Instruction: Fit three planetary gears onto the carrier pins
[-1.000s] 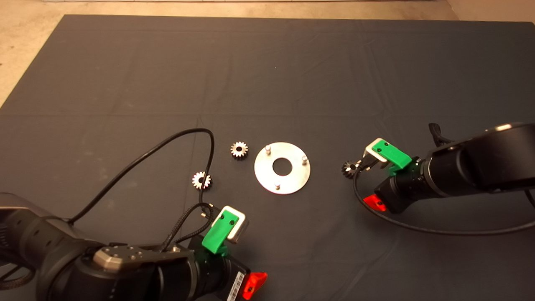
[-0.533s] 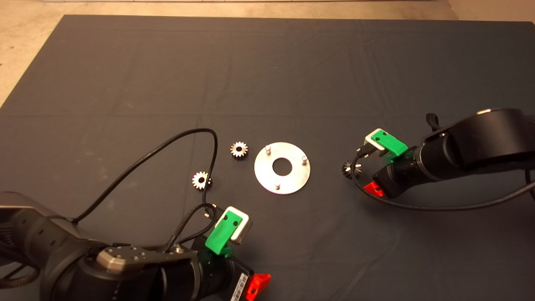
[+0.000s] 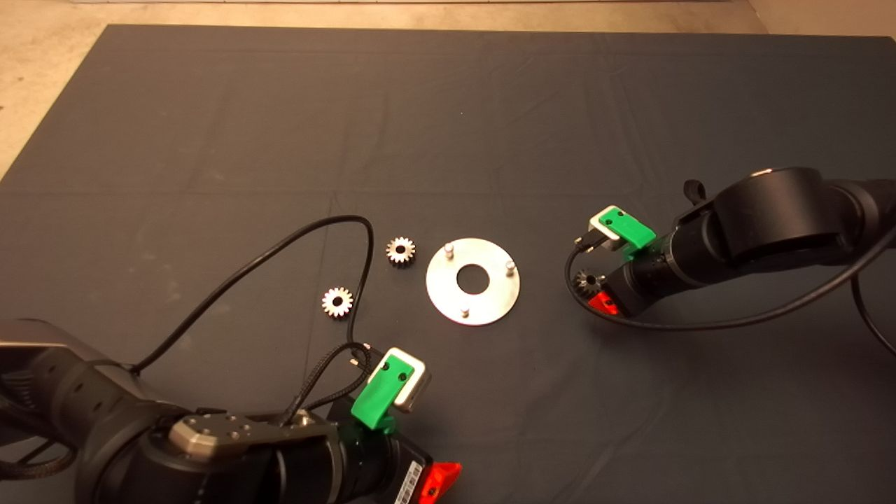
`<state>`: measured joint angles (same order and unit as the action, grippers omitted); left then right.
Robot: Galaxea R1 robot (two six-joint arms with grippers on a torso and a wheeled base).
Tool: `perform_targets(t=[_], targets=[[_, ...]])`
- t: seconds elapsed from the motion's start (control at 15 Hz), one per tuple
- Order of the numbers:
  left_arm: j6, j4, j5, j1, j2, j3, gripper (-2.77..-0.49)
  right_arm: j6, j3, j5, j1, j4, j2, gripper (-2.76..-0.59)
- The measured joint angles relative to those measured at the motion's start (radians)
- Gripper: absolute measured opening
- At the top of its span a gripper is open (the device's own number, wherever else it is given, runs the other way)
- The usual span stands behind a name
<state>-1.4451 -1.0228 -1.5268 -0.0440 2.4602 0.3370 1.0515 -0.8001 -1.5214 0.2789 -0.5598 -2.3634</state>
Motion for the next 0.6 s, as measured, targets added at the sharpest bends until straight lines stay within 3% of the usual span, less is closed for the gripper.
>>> perform_targets(t=[0.07, 0.13, 0.4, 0.53, 0.6], targets=[[0.0, 0.0, 0.0, 0.0, 0.001, 0.0, -0.62, 0.0, -0.014, 0.016, -0.003, 0.0, 0.0, -1.02], [0.0, 0.0, 0.0, 0.0, 0.003, 0.0, -0.62, 0.0, -0.021, 0.024, -0.01, 0.0, -0.001, -1.02], [0.0, -0.001, 0.0, 0.0, 0.003, 0.0, -0.62, 0.0, -0.034, 0.034, -0.015, 0.0, -0.003, -1.02], [0.0, -0.001, 0.0, 0.0, 0.007, 0.0, -0.62, 0.0, -0.036, 0.064, -0.015, 0.0, -0.003, -1.02], [0.0, -0.001, 0.0, 0.0, 0.009, 0.0, -0.62, 0.0, -0.045, 0.093, -0.016, 0.001, -0.003, -1.02]])
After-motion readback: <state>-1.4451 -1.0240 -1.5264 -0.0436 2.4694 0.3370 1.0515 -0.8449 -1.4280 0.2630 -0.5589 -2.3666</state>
